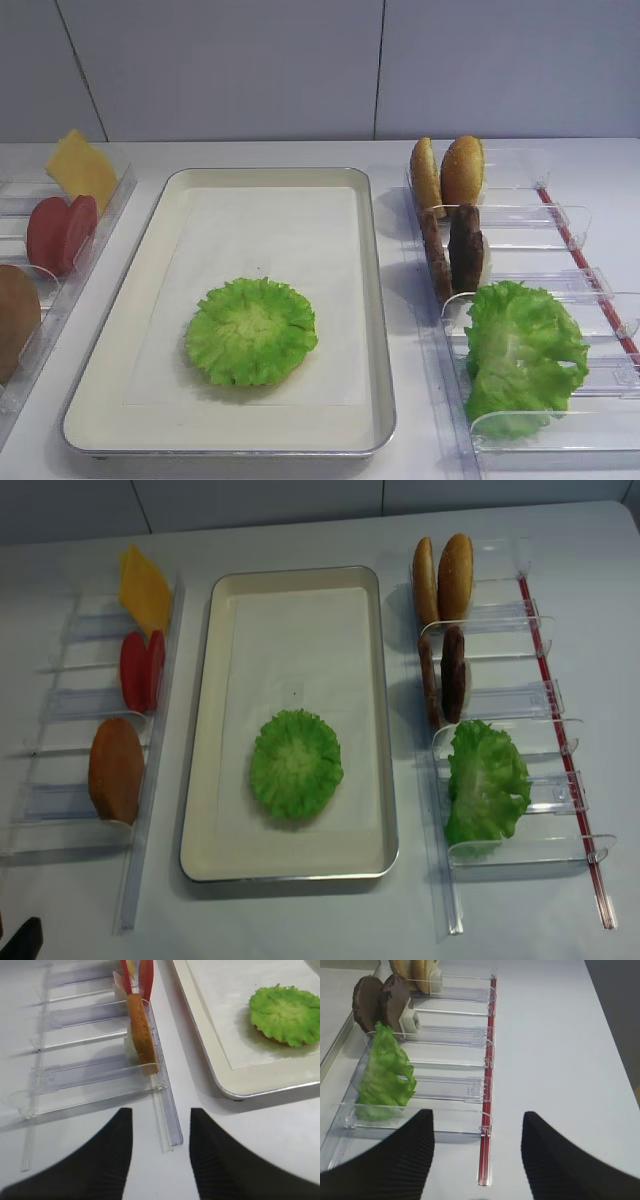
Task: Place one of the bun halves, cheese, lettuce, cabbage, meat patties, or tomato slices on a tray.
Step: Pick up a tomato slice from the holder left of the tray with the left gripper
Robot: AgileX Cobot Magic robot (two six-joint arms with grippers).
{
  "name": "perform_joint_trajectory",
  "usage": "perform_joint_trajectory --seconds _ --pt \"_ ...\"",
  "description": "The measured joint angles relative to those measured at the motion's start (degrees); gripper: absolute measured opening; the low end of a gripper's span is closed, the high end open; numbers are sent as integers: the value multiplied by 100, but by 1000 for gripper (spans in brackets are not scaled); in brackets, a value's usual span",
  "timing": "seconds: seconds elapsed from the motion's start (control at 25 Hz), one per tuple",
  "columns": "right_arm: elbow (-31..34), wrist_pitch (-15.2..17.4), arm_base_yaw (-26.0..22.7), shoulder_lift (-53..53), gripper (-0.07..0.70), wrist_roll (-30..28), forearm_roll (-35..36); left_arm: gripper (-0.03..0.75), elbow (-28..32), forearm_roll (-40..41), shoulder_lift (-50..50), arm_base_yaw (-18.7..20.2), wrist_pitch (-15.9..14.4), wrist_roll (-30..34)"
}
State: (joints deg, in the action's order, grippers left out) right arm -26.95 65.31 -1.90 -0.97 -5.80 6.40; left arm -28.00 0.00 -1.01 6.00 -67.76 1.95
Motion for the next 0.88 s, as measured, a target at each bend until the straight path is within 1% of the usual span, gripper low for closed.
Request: perform_joint_trajectory --seconds 0.88 --pt "0 0 0 0 389 0 0 285 0 0 0 0 0 0"
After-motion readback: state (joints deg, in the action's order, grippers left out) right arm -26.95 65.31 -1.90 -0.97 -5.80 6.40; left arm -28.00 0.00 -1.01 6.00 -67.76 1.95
